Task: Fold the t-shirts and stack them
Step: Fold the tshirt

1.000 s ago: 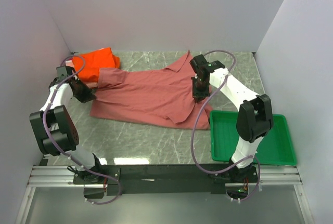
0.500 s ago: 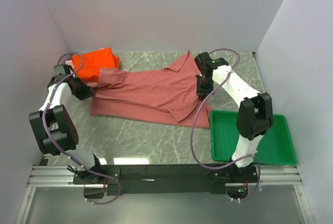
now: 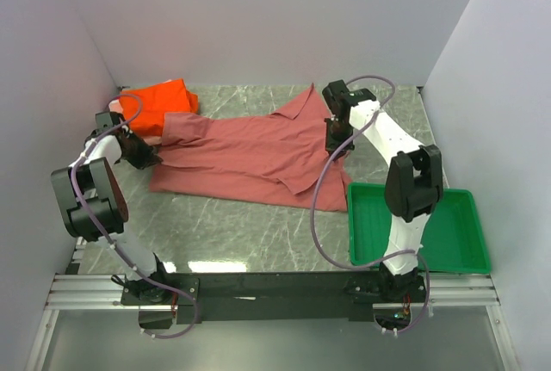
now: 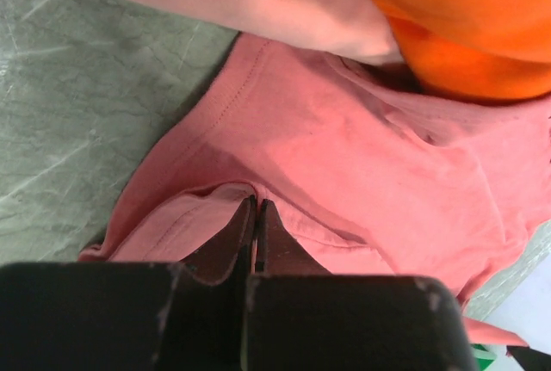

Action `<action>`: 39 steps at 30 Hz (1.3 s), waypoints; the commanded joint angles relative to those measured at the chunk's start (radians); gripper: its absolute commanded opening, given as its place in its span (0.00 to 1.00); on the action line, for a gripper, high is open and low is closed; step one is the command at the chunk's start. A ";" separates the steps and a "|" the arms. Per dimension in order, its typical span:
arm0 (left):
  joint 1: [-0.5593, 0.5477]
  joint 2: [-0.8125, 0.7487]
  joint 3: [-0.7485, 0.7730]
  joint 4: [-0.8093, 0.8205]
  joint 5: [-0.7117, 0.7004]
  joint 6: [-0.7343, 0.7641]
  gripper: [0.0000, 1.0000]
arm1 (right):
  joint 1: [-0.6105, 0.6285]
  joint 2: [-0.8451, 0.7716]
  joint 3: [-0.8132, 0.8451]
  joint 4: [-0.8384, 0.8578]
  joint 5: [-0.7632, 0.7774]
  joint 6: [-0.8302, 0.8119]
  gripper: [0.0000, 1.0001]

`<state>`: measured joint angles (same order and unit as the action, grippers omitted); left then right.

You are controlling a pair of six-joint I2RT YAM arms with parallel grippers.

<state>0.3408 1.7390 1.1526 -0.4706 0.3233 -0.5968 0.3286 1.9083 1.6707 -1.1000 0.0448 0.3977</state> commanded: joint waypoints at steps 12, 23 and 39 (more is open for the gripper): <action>0.004 0.039 0.096 0.007 -0.064 0.034 0.43 | -0.025 0.219 0.306 -0.095 -0.040 -0.042 0.33; -0.144 -0.191 -0.014 0.044 -0.208 0.052 0.60 | 0.047 -0.073 -0.012 0.052 -0.143 -0.005 0.54; -0.324 -0.073 -0.111 0.176 -0.033 0.005 0.57 | 0.216 -0.069 -0.276 0.207 -0.172 0.084 0.48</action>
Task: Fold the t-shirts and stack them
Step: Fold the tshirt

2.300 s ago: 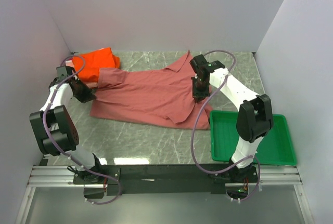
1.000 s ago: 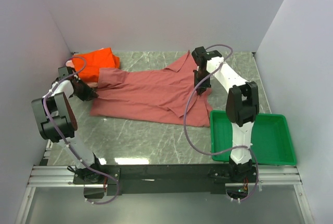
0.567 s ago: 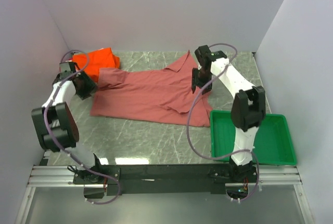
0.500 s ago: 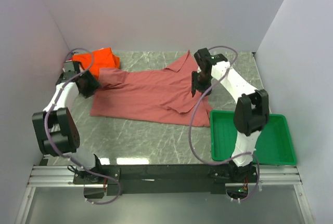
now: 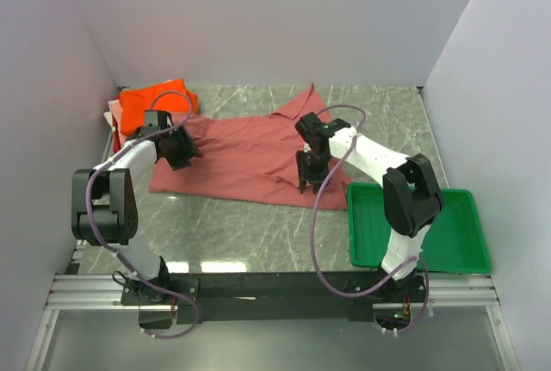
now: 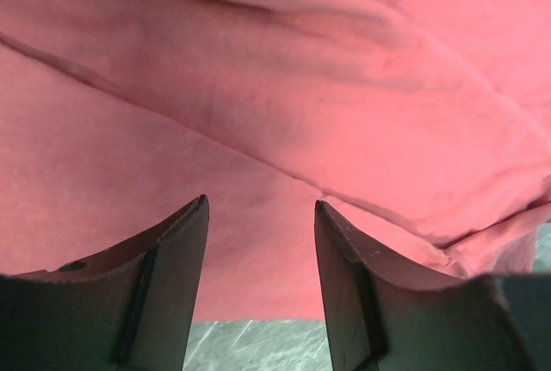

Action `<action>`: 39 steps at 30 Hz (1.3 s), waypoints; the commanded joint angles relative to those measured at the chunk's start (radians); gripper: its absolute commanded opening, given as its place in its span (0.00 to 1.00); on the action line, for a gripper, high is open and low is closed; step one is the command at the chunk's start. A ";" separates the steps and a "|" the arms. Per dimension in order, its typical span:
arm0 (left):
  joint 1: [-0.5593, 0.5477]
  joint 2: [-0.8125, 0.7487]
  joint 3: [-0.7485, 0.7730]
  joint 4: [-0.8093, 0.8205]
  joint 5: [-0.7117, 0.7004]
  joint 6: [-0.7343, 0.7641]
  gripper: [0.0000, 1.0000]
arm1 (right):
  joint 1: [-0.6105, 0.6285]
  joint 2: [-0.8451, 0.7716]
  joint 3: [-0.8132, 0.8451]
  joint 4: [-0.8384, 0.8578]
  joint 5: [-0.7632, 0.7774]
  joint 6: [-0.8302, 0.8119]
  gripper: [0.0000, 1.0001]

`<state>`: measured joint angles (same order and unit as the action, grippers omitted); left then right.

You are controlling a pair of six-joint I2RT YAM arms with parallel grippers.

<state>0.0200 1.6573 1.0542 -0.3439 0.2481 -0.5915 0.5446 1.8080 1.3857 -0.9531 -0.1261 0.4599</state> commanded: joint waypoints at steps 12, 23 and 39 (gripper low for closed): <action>-0.003 -0.016 -0.057 0.036 0.034 0.041 0.57 | 0.002 0.146 0.091 0.080 0.065 0.019 0.55; -0.003 -0.028 -0.082 0.020 0.031 0.062 0.57 | -0.005 0.234 0.242 0.048 0.146 -0.026 0.51; -0.003 -0.051 -0.138 0.017 0.020 0.076 0.57 | -0.012 0.312 0.357 0.017 0.183 -0.089 0.03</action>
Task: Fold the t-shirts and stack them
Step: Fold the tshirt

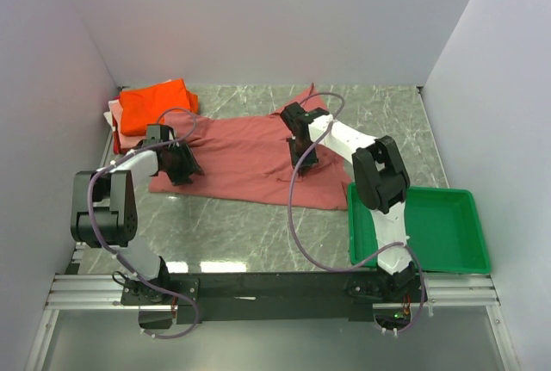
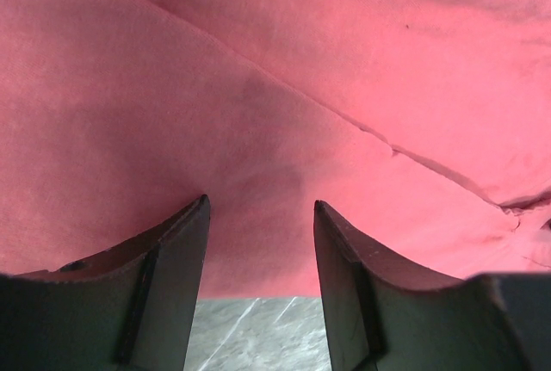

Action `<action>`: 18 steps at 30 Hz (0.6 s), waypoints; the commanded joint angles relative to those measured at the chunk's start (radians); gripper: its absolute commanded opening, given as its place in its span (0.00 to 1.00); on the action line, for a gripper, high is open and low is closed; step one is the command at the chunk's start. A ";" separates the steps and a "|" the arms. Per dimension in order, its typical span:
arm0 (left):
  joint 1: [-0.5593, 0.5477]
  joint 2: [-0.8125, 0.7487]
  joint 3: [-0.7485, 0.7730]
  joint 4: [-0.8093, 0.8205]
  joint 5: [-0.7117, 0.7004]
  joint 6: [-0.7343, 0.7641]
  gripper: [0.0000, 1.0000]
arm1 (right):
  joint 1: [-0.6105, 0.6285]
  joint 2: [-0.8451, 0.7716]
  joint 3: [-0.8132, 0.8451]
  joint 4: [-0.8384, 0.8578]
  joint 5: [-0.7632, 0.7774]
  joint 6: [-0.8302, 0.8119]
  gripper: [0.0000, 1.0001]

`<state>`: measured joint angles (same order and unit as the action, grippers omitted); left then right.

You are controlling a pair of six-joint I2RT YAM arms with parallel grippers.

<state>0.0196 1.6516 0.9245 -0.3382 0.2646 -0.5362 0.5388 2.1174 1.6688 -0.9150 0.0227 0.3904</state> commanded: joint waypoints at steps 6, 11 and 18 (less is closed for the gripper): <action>-0.003 -0.050 -0.035 0.011 0.002 0.030 0.57 | -0.007 0.050 0.198 -0.061 0.039 -0.035 0.01; -0.003 -0.059 -0.055 0.016 -0.002 0.030 0.57 | -0.008 0.090 0.266 -0.074 0.043 -0.048 0.01; -0.003 -0.067 -0.088 0.018 -0.007 0.033 0.57 | -0.013 0.108 0.279 -0.054 0.013 -0.047 0.08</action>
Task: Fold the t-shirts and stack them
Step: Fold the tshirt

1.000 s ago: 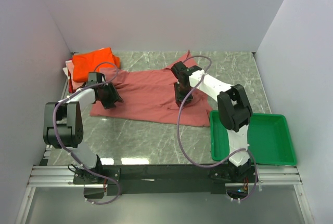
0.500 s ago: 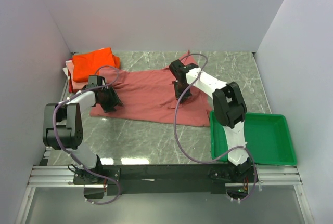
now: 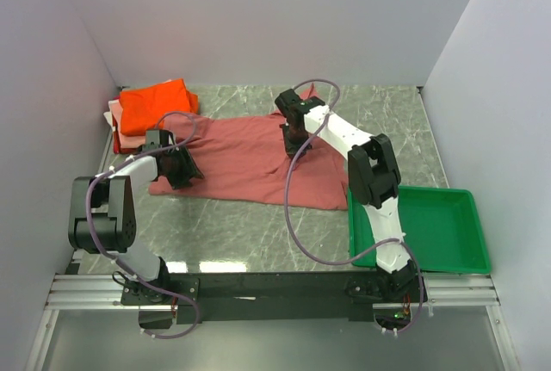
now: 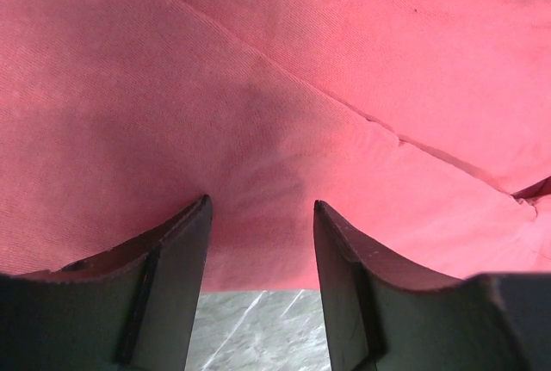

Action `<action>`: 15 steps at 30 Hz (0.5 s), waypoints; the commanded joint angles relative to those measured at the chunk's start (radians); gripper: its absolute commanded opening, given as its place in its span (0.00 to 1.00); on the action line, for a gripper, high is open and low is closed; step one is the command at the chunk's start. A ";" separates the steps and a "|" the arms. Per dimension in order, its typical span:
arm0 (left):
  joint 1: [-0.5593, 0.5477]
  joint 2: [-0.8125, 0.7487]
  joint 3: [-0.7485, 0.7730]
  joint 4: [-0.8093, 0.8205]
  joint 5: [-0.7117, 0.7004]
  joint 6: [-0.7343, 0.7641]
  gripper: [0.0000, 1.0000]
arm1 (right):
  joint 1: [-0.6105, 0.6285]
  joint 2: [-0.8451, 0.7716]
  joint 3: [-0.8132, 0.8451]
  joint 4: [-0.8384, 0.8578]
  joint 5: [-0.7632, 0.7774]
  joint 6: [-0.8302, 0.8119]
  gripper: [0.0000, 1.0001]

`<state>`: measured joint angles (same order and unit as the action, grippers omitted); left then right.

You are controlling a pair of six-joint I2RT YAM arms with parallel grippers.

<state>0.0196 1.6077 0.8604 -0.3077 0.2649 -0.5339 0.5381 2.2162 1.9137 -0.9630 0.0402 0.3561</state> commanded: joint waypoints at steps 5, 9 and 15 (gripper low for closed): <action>-0.003 -0.043 -0.026 -0.021 -0.024 0.034 0.57 | -0.013 -0.036 0.001 0.026 -0.025 0.000 0.48; -0.003 -0.055 -0.015 -0.021 -0.039 0.035 0.57 | -0.018 -0.114 -0.024 0.052 -0.028 0.018 0.56; -0.003 -0.016 -0.006 -0.008 -0.058 0.040 0.58 | -0.035 -0.217 -0.166 0.075 -0.028 0.050 0.57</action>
<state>0.0185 1.5883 0.8474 -0.3122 0.2409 -0.5217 0.5190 2.0975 1.8107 -0.9089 0.0074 0.3798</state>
